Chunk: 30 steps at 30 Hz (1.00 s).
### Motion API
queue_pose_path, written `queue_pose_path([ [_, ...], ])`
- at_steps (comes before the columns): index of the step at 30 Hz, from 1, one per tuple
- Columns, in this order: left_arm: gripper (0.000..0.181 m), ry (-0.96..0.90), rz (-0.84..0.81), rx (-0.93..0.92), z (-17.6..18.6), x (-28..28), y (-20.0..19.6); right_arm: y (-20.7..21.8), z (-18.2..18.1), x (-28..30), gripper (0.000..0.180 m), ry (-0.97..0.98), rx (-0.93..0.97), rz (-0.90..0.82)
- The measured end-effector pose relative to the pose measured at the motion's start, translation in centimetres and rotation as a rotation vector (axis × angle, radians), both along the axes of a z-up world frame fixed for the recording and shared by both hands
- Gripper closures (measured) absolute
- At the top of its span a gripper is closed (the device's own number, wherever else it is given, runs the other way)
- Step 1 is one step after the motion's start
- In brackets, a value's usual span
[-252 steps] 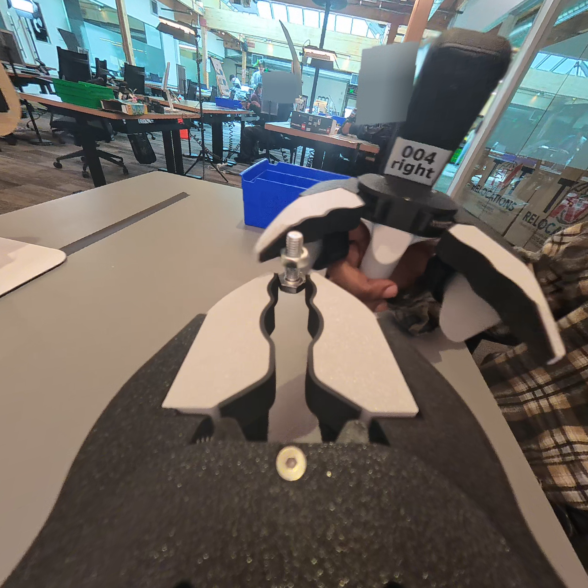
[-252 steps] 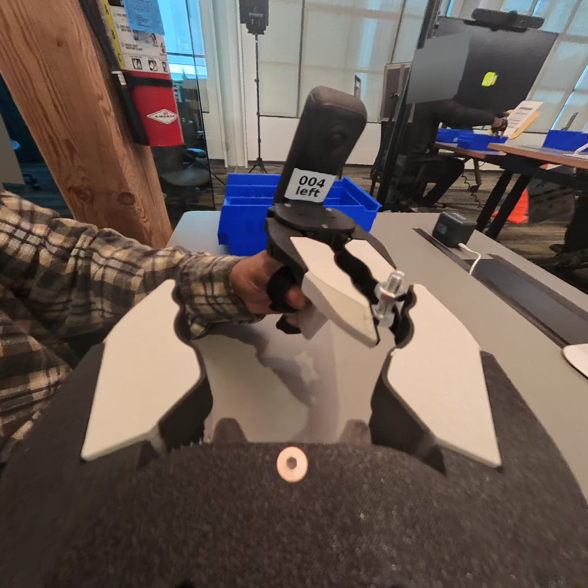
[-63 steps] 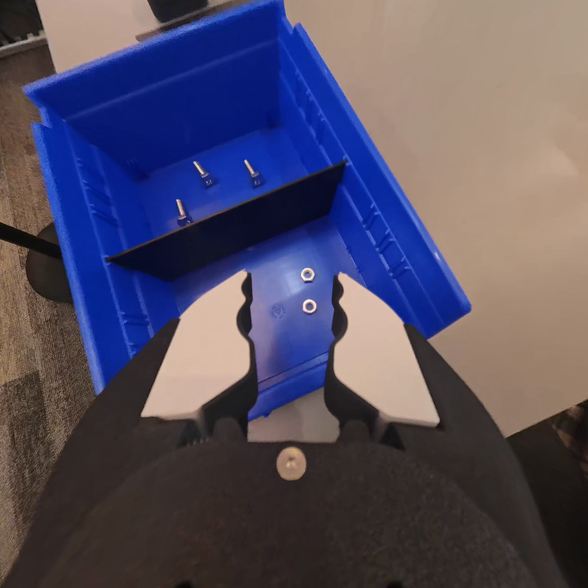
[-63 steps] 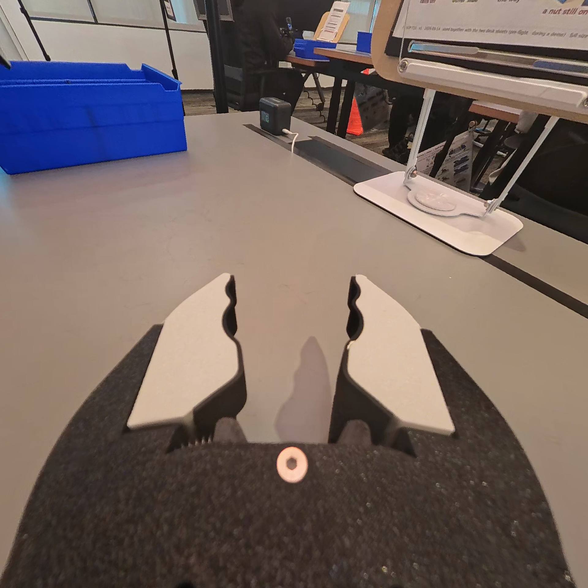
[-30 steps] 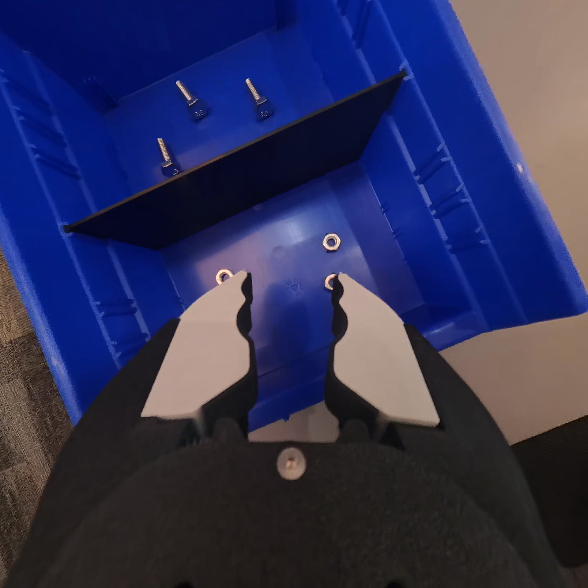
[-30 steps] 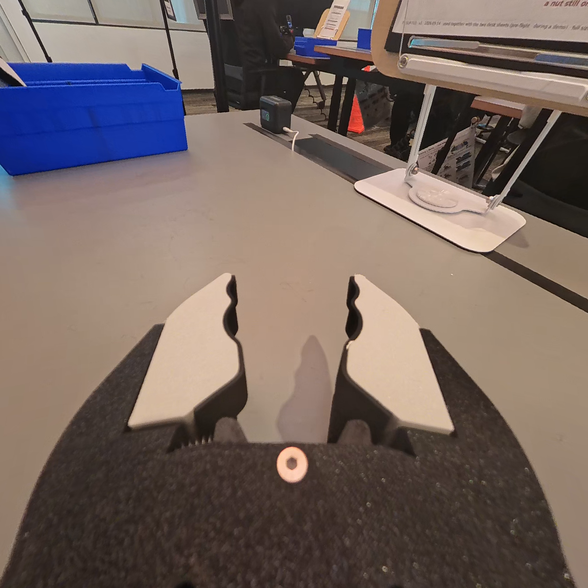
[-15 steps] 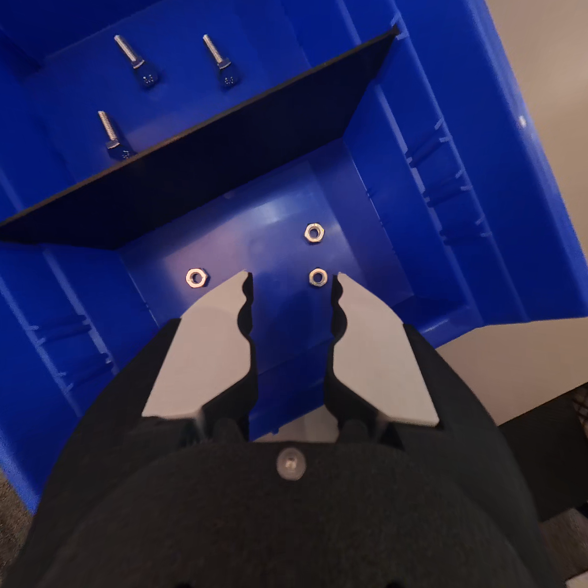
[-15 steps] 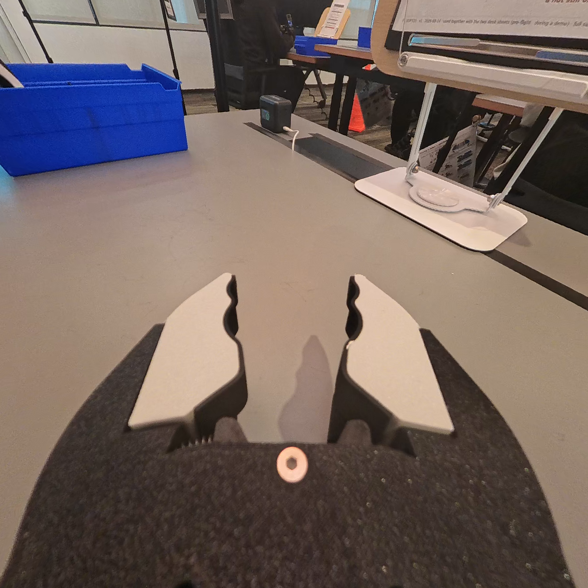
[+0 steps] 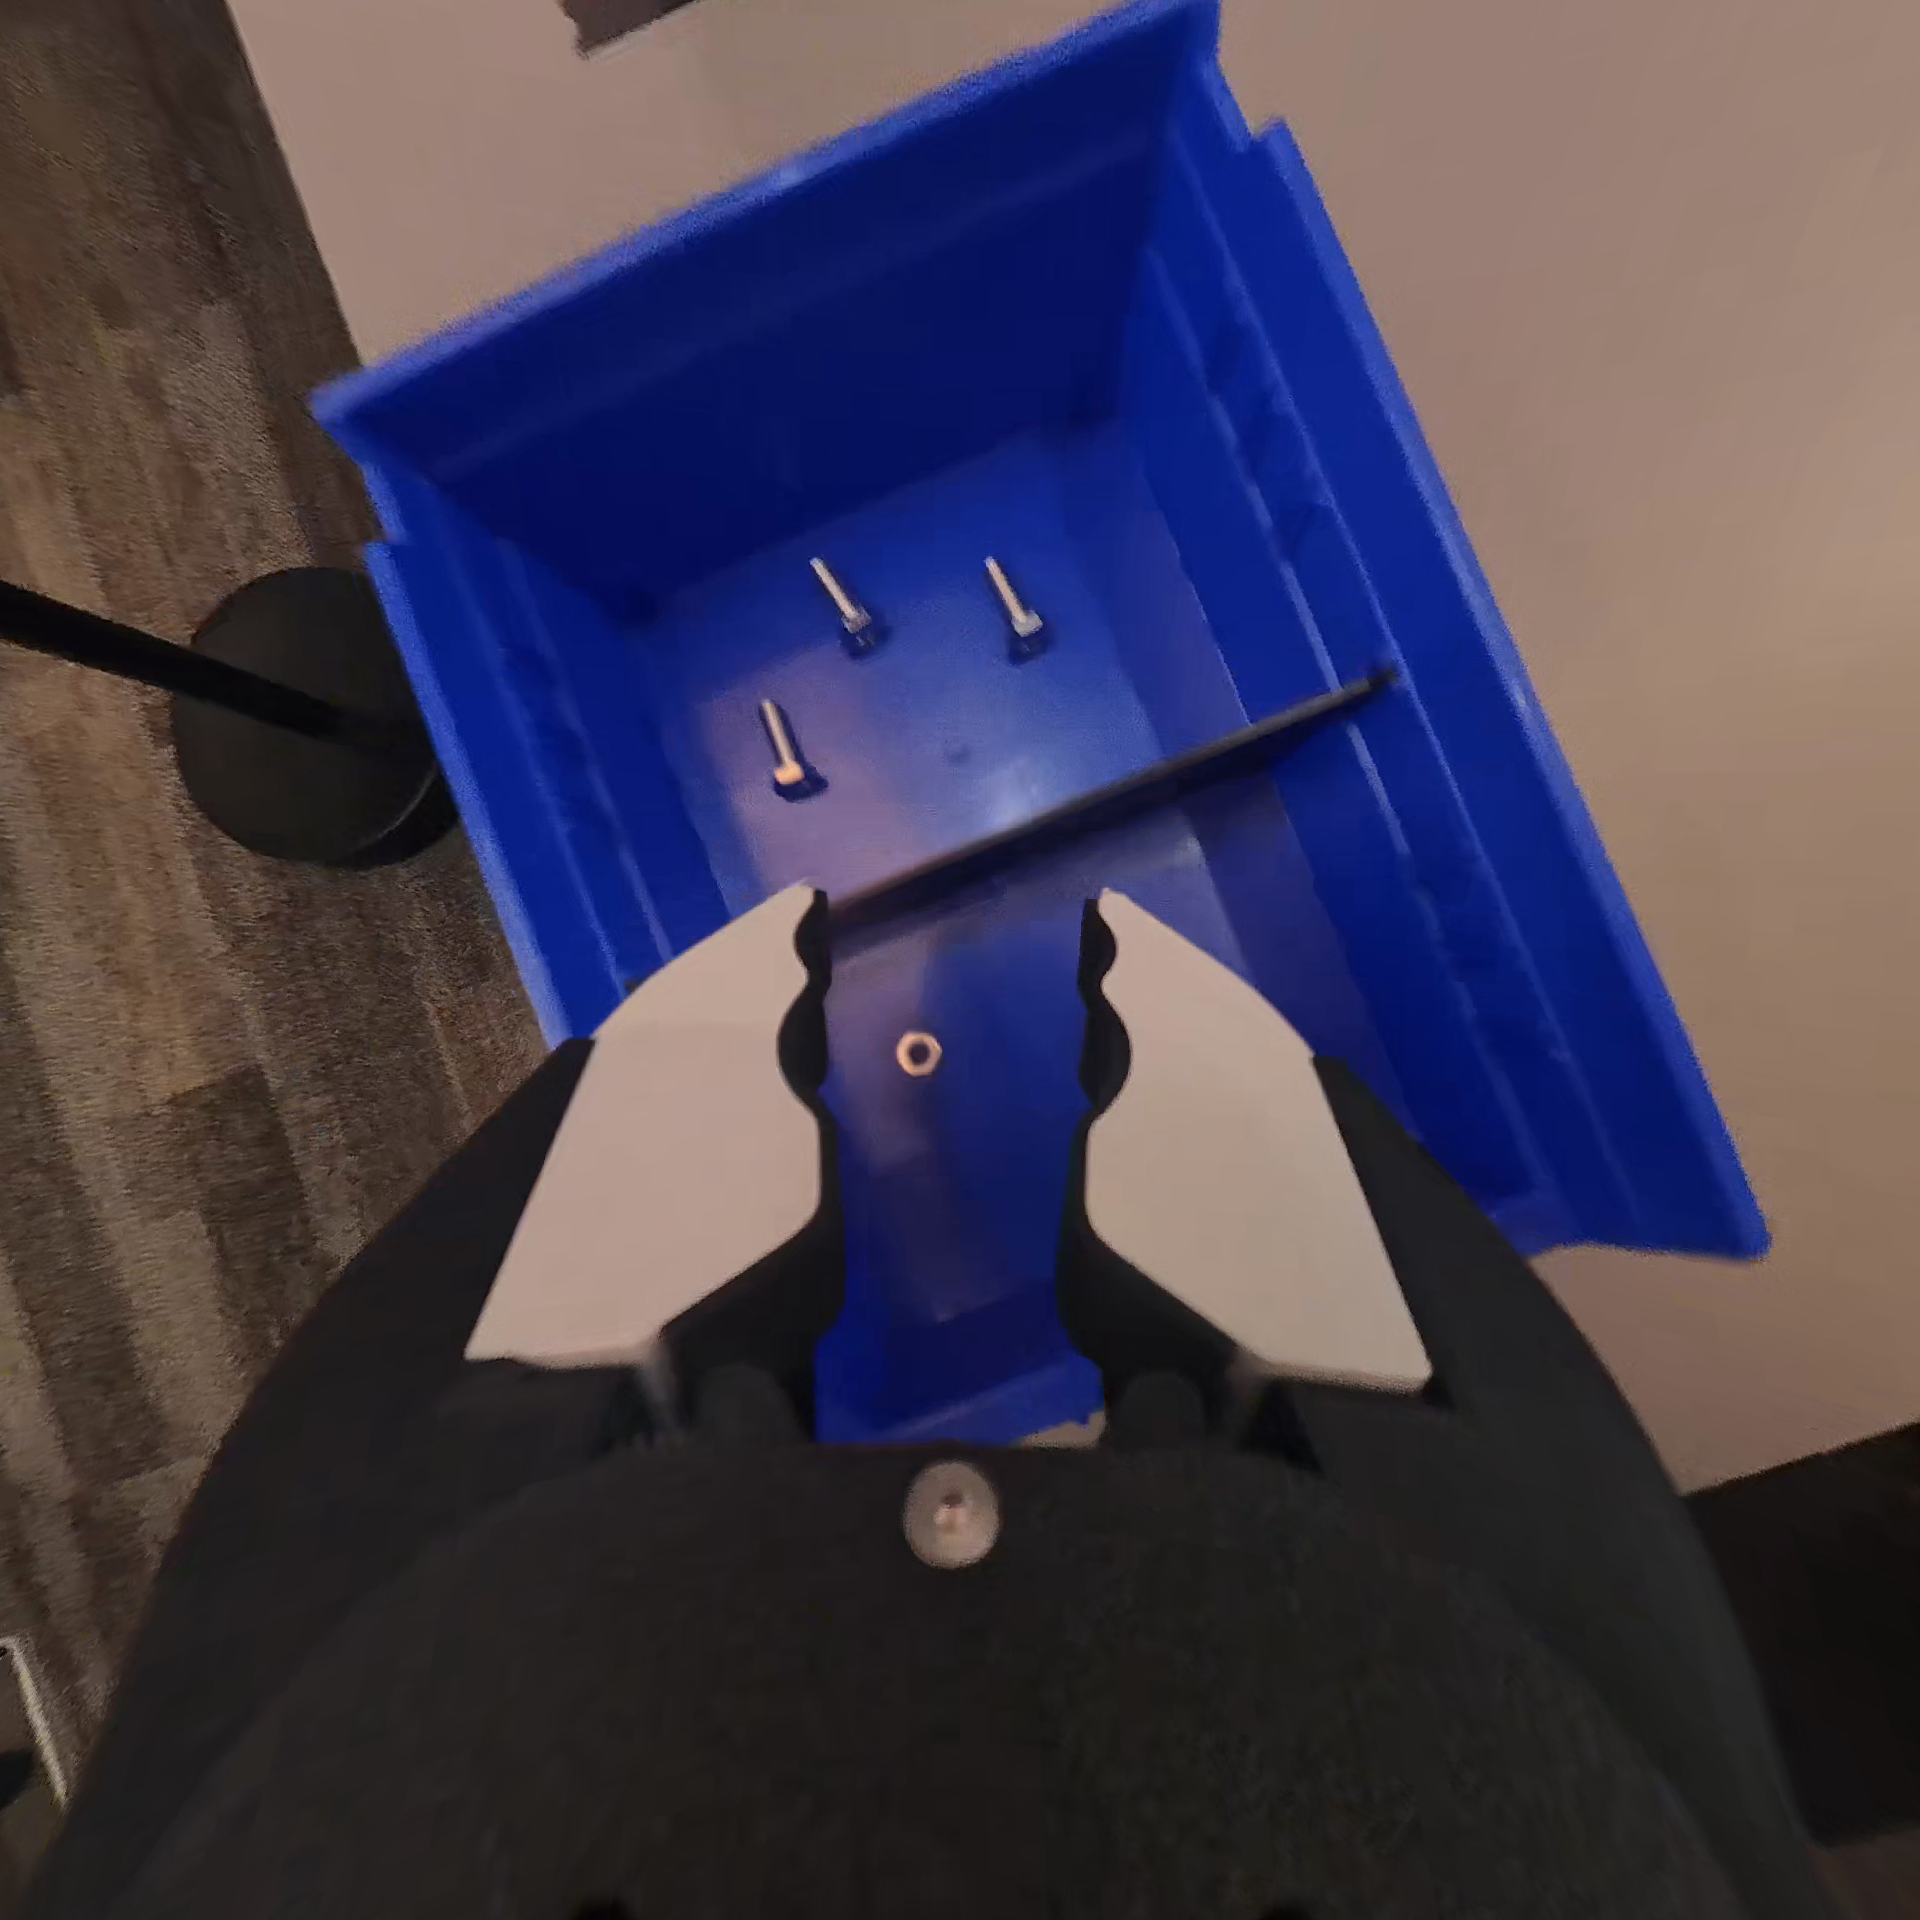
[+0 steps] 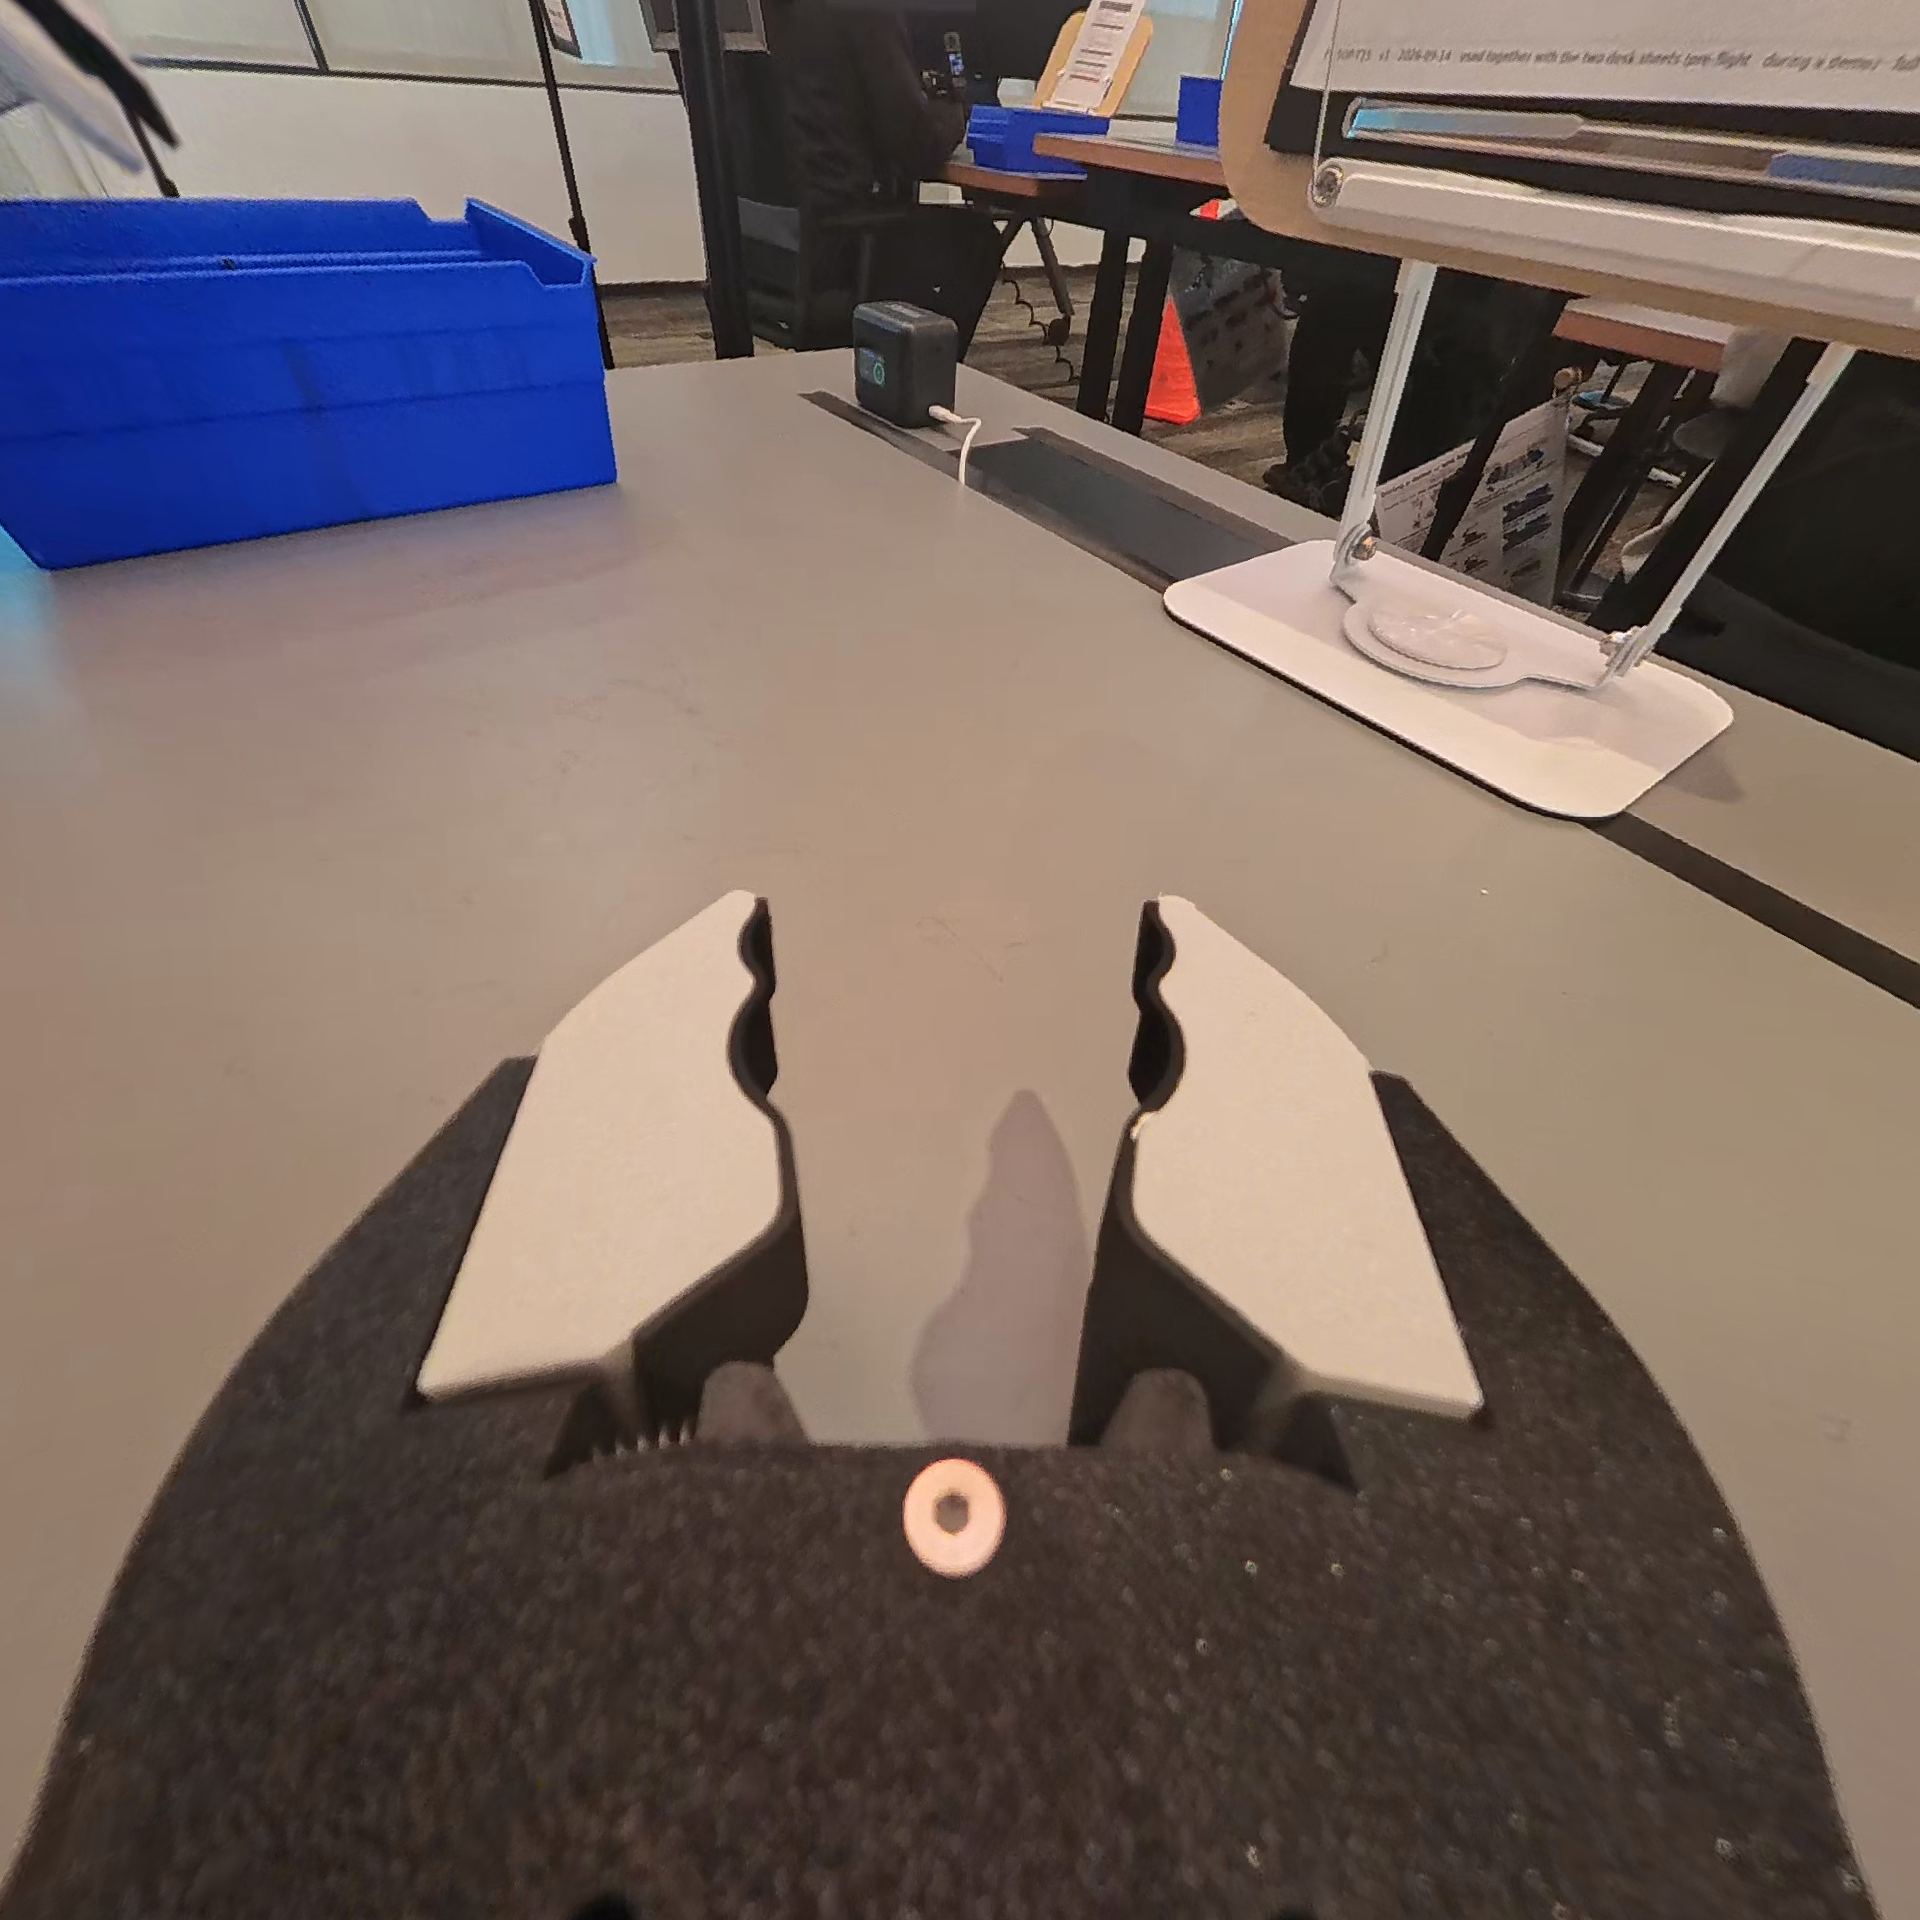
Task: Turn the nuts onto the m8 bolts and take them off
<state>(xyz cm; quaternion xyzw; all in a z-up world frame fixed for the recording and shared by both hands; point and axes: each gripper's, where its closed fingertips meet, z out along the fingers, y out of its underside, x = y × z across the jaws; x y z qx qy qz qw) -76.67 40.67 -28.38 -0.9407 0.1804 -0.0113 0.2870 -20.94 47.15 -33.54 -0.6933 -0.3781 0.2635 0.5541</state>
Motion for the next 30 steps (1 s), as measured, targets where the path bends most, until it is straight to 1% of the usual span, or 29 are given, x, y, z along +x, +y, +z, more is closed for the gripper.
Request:
queue_pose_path([
  [2, 0.134, 0.015, 0.024, -0.035, -0.1, 0.0, 1.9, 0.0, 0.0, 0.0, 0.113, 0.001, -0.001, 0.000],
  [4, 0.135, 0.035, 0.057, -0.086, -1.0, 0.1, 3.7, 0.0, 0.0, 0.1, 0.113, 0.004, -0.003, 0.000],
  [9, 0.135, 0.063, 0.149, -0.210, -4.8, 0.0, 7.5, 0.1, 0.0, 0.3, 0.113, 0.003, -0.007, -0.003],
  [13, 0.137, 0.029, 0.233, -0.275, -7.3, -0.3, 9.3, 0.2, 0.0, 0.6, 0.113, 0.007, -0.012, -0.007],
  [18, 0.142, -0.039, 0.317, -0.302, -8.9, -0.7, 10.1, 0.1, 0.2, 0.5, 0.113, 0.011, -0.013, -0.002],
  [27, 0.150, -0.201, 0.400, -0.370, -10.8, 0.0, 10.2, -0.3, 0.5, 0.1, 0.112, 0.005, -0.003, 0.012],
  [30, 0.153, -0.195, 0.417, -0.385, -11.1, -0.2, 10.1, -0.4, 0.7, 0.2, 0.112, 0.009, 0.006, 0.009],
])
